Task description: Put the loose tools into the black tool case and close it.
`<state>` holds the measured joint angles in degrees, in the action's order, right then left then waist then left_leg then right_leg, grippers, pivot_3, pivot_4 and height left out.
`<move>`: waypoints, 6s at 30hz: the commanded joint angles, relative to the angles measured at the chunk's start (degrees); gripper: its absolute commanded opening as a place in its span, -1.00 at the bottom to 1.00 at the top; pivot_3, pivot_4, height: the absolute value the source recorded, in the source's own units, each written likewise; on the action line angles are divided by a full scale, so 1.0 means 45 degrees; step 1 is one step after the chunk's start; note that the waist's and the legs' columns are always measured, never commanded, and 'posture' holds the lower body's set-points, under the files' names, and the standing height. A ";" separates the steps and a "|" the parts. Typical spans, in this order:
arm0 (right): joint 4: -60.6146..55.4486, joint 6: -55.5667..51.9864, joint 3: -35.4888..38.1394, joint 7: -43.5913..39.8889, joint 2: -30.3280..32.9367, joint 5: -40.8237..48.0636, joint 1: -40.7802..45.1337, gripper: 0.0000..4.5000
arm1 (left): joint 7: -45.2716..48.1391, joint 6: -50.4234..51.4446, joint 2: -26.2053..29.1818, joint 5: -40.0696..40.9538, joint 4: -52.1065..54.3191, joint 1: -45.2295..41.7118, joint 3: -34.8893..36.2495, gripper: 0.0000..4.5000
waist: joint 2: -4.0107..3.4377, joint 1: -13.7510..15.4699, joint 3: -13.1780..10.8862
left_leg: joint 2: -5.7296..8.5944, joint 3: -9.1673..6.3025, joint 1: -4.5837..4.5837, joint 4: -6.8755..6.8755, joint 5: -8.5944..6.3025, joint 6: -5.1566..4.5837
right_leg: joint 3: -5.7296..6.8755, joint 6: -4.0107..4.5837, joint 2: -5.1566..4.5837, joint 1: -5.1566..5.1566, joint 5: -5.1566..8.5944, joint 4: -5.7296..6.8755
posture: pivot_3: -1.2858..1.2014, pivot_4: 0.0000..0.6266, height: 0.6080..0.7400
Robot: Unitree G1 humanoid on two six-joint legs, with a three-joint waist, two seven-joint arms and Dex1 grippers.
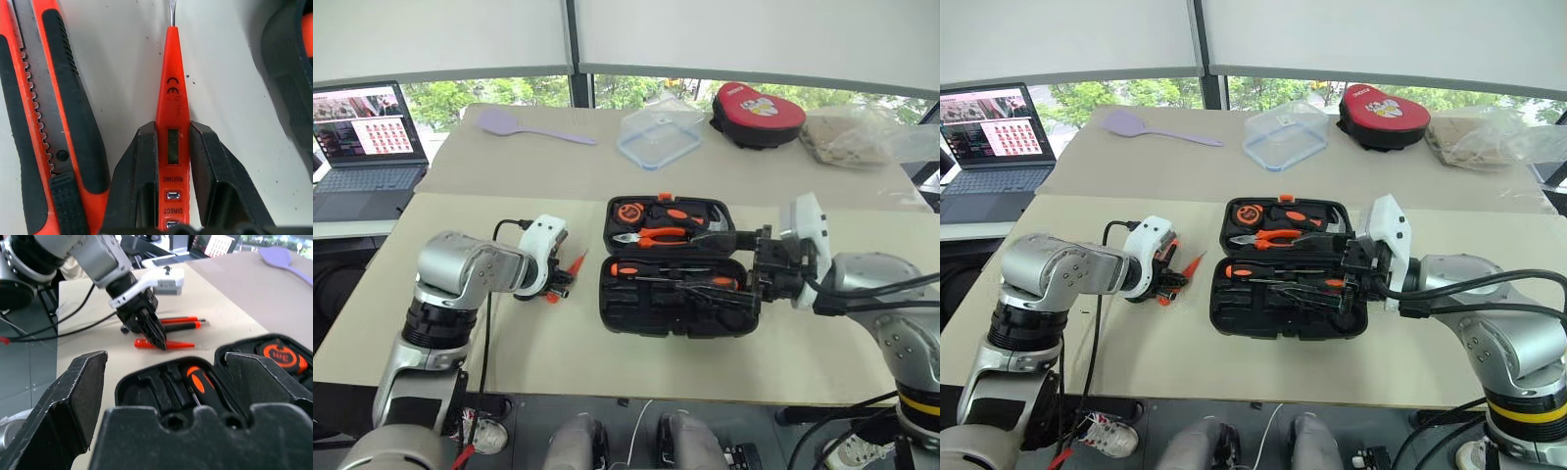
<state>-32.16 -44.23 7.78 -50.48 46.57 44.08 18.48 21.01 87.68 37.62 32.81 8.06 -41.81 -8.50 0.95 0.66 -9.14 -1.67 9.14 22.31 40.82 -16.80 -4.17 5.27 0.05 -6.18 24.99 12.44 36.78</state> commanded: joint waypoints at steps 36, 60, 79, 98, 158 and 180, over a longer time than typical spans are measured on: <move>-0.1011 0.0428 0.1881 0.1439 0.0408 0.0059 -0.2766 1.00 | 1.2472 -1.1822 -0.2329 -0.8280 -0.5192 -0.4429 -0.7448 -0.80 | 0.0019 0.0043 -0.0012 | -0.0003 -0.0041 0.0133 0.0139 -0.0034 -0.0098 | 0.0032 -0.0024 0.0023 0.0036 0.0014 0.0000 | 0.03 -0.52 0.87; -0.0924 0.0698 0.1798 0.1566 0.0226 0.0018 -0.2902 1.00 | 1.2351 -1.0868 -0.3012 -0.8494 -0.5014 -0.4413 -0.7057 -0.80 | 0.0019 0.0053 -0.0012 | -0.0002 -0.0078 0.0199 0.0213 -0.0044 -0.0115 | 0.0048 -0.0035 0.0020 0.0061 0.0012 0.0028 | 0.03 -0.52 0.87; -0.1116 0.0626 0.1882 0.2094 0.0003 0.0169 -0.3198 1.00 | 1.3053 -1.1068 -0.2706 -0.6784 -0.4416 -0.4227 -0.4320 0.66 | 0.0020 0.0058 -0.0010 | -0.0003 -0.0104 0.0209 0.0233 -0.0052 -0.0131 | 0.0049 -0.0041 0.0006 0.0062 0.0002 0.0040 | 0.03 -0.52 0.87; -0.0549 0.0505 0.1767 0.1748 0.0148 0.0126 -0.2946 1.00 | 1.0718 -1.5492 -0.3728 -0.6356 -0.5910 -0.1193 -0.2874 -0.98 | 0.0016 0.0099 -0.0008 | 0.0015 -0.0110 0.0207 0.0252 -0.0054 -0.0143 | 0.0067 -0.0061 0.0003 0.0036 -0.0004 0.0024 | 0.03 -0.52 0.87; 0.0002 0.0513 0.0028 0.0735 -0.0296 -0.0205 -0.0814 1.00 | 0.3597 -0.5370 0.0866 -0.2857 -0.0296 0.2352 0.2103 -0.03 | 0.0025 0.0026 -0.0012 | 0.0011 -0.0125 0.0138 0.0197 -0.0030 -0.0077 | 0.0071 -0.0042 -0.0029 0.0008 -0.0001 0.0050 | 0.03 -0.52 0.87; -0.1289 0.0409 0.2689 0.1124 0.0647 0.0157 -0.4770 1.00 | 1.3178 -1.4017 -0.0928 -0.6095 -0.2272 -0.2017 -0.5456 -0.22 | 0.0023 0.0016 -0.0012 | 0.0030 -0.0117 0.0191 0.0206 -0.0032 -0.0097 | 0.0065 -0.0040 0.0022 0.0031 0.0004 0.0022 | 0.03 -0.52 0.87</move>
<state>-36.41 -43.19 17.37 -46.09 49.93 44.03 -3.05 80.21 24.40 34.14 6.53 -2.49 -49.08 -32.90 1.05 0.73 -9.20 -1.55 8.61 23.17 41.75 -16.95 -4.62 5.54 -0.13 -6.08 25.15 12.46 36.87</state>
